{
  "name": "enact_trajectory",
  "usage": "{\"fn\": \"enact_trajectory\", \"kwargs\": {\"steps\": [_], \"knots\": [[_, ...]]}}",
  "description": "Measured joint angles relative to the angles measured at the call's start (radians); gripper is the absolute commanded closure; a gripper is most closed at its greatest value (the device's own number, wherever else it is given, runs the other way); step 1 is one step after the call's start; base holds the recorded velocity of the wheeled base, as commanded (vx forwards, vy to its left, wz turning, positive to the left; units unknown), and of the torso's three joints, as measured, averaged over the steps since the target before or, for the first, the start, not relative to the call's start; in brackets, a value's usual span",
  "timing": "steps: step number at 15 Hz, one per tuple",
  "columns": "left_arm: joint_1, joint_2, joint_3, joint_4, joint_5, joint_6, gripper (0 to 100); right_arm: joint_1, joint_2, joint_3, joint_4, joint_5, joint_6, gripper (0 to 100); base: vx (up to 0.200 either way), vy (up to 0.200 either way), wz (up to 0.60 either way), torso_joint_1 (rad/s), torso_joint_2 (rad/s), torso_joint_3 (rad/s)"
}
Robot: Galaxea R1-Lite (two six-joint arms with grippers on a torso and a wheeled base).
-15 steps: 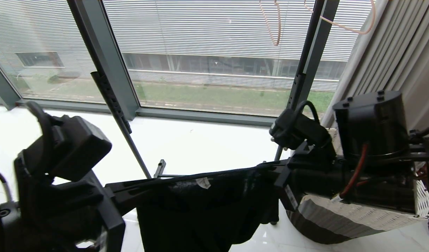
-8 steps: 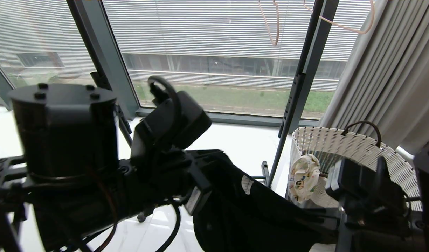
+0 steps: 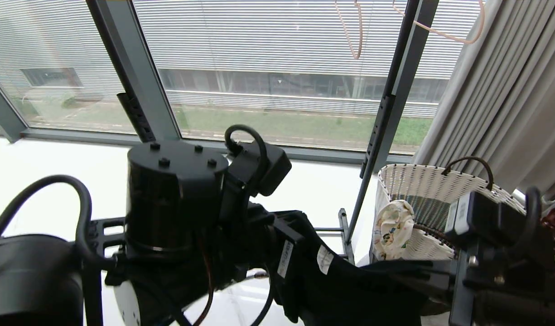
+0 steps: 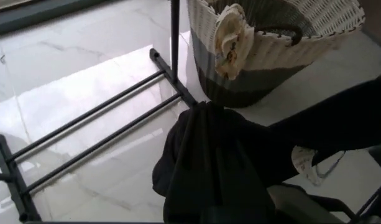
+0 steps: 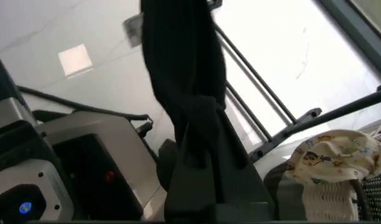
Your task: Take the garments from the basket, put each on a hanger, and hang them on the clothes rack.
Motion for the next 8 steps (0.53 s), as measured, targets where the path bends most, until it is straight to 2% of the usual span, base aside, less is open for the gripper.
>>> {"fn": "enact_trajectory", "kwargs": {"steps": [2, 3, 5, 8], "knots": [[-0.09, -0.017, 0.089, 0.0, 0.165, -0.079, 100, -0.049, 0.023, -0.118, 0.003, 0.0, 0.0, 100, 0.0, 0.0, 0.0, 0.0, 0.0, 0.0], [-0.128, -0.024, 0.129, -0.001, 0.208, -0.089, 100, -0.064, 0.041, -0.174, 0.009, 0.001, 0.0, 100, 0.0, 0.0, 0.0, 0.0, 0.0, 0.0], [-0.2, -0.036, 0.197, -0.002, 0.257, -0.094, 100, -0.078, 0.085, -0.294, 0.029, -0.001, -0.002, 100, 0.0, 0.0, 0.0, 0.0, 0.0, 0.0], [-0.214, -0.039, 0.21, -0.004, 0.264, -0.089, 100, -0.083, 0.128, -0.381, 0.122, -0.004, -0.007, 100, 0.0, 0.0, 0.0, 0.0, 0.0, 0.0]]}}
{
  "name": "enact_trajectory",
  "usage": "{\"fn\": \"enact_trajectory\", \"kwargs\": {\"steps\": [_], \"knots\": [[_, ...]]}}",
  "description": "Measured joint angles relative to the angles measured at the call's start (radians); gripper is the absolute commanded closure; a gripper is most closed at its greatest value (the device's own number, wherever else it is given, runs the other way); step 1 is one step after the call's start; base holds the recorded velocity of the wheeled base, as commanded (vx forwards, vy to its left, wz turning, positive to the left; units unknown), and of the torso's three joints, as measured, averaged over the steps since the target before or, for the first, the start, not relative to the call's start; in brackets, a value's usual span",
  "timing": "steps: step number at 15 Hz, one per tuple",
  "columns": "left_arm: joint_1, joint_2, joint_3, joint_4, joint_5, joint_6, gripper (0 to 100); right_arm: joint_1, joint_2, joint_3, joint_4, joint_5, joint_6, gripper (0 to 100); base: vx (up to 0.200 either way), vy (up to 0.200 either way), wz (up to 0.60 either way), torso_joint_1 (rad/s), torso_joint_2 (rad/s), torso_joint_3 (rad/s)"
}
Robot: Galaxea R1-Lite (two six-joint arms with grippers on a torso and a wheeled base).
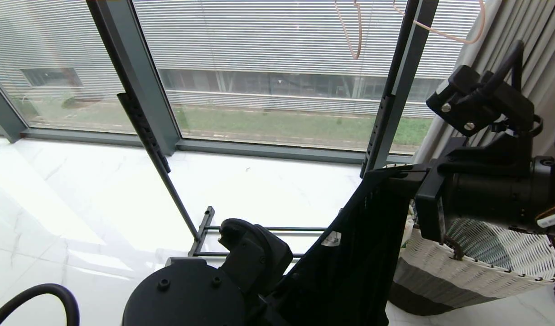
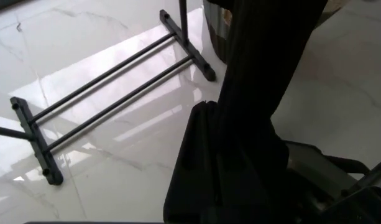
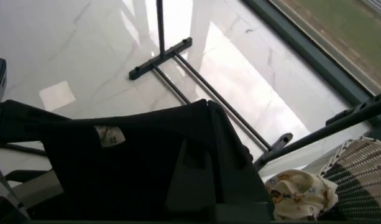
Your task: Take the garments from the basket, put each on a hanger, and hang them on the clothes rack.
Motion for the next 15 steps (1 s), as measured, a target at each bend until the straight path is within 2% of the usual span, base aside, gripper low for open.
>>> {"fn": "enact_trajectory", "kwargs": {"steps": [3, 6, 7, 11, 13, 15], "knots": [[0.105, 0.009, -0.066, -0.027, -0.001, 0.02, 100, 0.003, -0.012, 0.05, 0.003, -0.001, -0.008, 100, 0.0, 0.0, 0.0, 0.0, 0.0, 0.0], [0.254, 0.054, -0.251, -0.08, -0.011, 0.051, 100, 0.044, -0.05, 0.123, 0.011, 0.0, -0.021, 100, 0.0, 0.0, 0.0, 0.0, 0.0, 0.0], [0.271, 0.067, -0.279, -0.085, -0.027, 0.072, 100, 0.059, -0.054, 0.133, 0.016, 0.0, -0.021, 0, 0.0, 0.0, 0.0, 0.0, 0.0, 0.0], [0.279, 0.106, -0.269, -0.091, -0.043, 0.106, 100, 0.14, -0.065, 0.152, 0.06, 0.0, -0.02, 0, 0.0, 0.0, 0.0, 0.0, 0.0, 0.0], [0.304, 0.113, -0.267, -0.091, -0.041, 0.115, 100, 0.223, -0.08, 0.163, 0.114, -0.001, -0.021, 0, 0.0, 0.0, 0.0, 0.0, 0.0, 0.0], [0.336, 0.104, -0.247, -0.09, -0.031, 0.195, 100, 0.238, -0.099, 0.154, 0.13, -0.077, -0.022, 0, 0.0, 0.0, 0.0, 0.0, 0.0, 0.0]]}}
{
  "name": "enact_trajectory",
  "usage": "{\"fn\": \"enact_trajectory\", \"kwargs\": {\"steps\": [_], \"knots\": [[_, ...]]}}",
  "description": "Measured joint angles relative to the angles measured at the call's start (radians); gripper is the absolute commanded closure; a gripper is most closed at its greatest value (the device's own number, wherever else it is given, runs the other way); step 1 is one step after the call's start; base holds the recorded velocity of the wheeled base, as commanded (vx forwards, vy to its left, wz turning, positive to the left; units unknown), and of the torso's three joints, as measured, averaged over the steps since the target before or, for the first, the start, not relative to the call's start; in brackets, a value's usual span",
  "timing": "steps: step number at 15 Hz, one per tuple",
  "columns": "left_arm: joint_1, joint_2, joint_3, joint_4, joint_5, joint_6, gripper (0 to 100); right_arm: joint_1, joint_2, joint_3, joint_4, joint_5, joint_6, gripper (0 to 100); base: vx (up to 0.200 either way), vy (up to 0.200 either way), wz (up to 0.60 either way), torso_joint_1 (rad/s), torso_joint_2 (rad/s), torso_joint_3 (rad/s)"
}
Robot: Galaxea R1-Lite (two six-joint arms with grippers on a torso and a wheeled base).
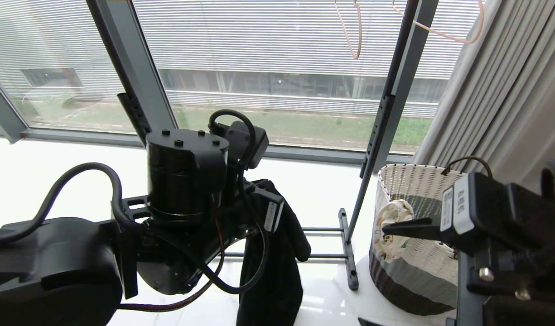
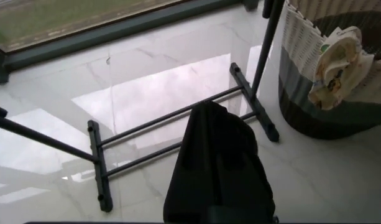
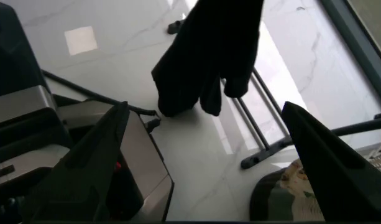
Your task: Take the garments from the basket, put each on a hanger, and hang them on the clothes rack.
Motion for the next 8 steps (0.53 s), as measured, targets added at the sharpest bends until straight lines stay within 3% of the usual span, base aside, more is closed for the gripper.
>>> {"fn": "enact_trajectory", "kwargs": {"steps": [2, 4, 8], "knots": [[0.04, -0.042, 0.046, 0.006, -0.003, 0.071, 100, -0.067, -0.031, -0.017, 0.023, -0.057, -0.001, 0, 0.0, 0.0, 0.0, 0.0, 0.0, 0.0], [0.079, -0.118, 0.088, 0.045, -0.013, 0.093, 100, -0.164, -0.082, -0.048, 0.15, -0.077, -0.002, 0, 0.0, 0.0, 0.0, 0.0, 0.0, 0.0], [0.259, -0.274, 0.191, 0.084, -0.035, 0.13, 100, -0.497, -0.17, -0.125, 0.308, -0.093, -0.001, 0, 0.0, 0.0, 0.0, 0.0, 0.0, 0.0]]}}
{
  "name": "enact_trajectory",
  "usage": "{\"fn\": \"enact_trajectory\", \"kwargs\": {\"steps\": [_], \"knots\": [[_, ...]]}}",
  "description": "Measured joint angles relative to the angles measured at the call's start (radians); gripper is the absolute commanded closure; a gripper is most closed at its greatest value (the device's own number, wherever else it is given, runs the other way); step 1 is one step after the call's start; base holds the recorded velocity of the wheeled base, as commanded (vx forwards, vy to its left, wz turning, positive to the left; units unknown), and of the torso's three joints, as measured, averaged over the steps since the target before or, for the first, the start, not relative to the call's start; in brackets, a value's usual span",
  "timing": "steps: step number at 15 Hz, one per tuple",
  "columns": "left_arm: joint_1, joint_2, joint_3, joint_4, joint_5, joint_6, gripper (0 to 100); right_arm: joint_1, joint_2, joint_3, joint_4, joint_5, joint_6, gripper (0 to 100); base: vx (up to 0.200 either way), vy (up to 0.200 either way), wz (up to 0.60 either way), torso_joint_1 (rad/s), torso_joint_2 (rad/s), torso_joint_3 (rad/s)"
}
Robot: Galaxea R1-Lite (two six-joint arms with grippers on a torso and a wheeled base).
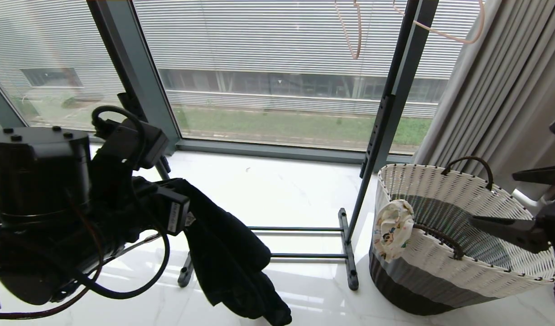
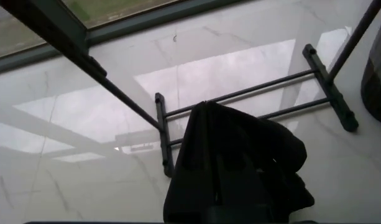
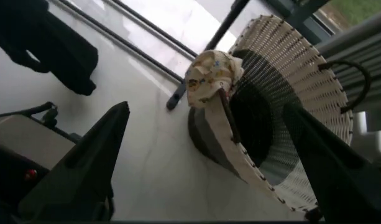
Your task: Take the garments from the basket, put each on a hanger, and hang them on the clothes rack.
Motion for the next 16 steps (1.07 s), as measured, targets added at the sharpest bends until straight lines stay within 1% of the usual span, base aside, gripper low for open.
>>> {"fn": "enact_trajectory", "kwargs": {"steps": [1, 3, 6, 7, 10, 12, 14, 16], "knots": [[0.024, -0.026, 0.018, 0.002, 0.0, 0.018, 100, -0.047, -0.024, 0.009, 0.031, -0.002, 0.001, 0, 0.0, 0.0, 0.0, 0.0, 0.0, 0.0], [0.072, -0.064, 0.028, 0.001, -0.001, 0.031, 100, -0.113, -0.048, 0.037, 0.018, -0.01, 0.004, 0, 0.0, 0.0, 0.0, 0.0, 0.0, 0.0], [0.162, -0.103, 0.033, 0.001, -0.01, 0.03, 100, -0.211, -0.064, 0.073, -0.025, -0.075, 0.004, 0, 0.0, 0.0, 0.0, 0.0, 0.0, 0.0], [0.184, -0.109, 0.033, 0.001, -0.013, 0.03, 100, -0.233, -0.067, 0.077, -0.029, -0.077, 0.005, 0, 0.0, 0.0, 0.0, 0.0, 0.0, 0.0], [0.201, -0.118, 0.033, 0.001, -0.015, 0.029, 100, -0.267, -0.059, 0.081, -0.086, -0.076, 0.012, 0, 0.0, 0.0, 0.0, 0.0, 0.0, 0.0], [0.203, -0.12, 0.033, 0.001, -0.015, 0.026, 100, -0.284, -0.039, 0.079, -0.176, -0.074, 0.019, 0, 0.0, 0.0, 0.0, 0.0, 0.0, 0.0], [0.205, -0.121, 0.035, 0.001, -0.014, 0.025, 100, -0.292, -0.021, 0.077, -0.183, -0.071, 0.021, 0, 0.0, 0.0, 0.0, 0.013, -0.06, -0.052], [0.205, -0.121, 0.036, 0.001, -0.014, 0.024, 100, -0.294, -0.012, 0.073, -0.185, -0.071, 0.021, 0, 0.0, 0.0, 0.0, 0.046, -0.28, -0.244]]}}
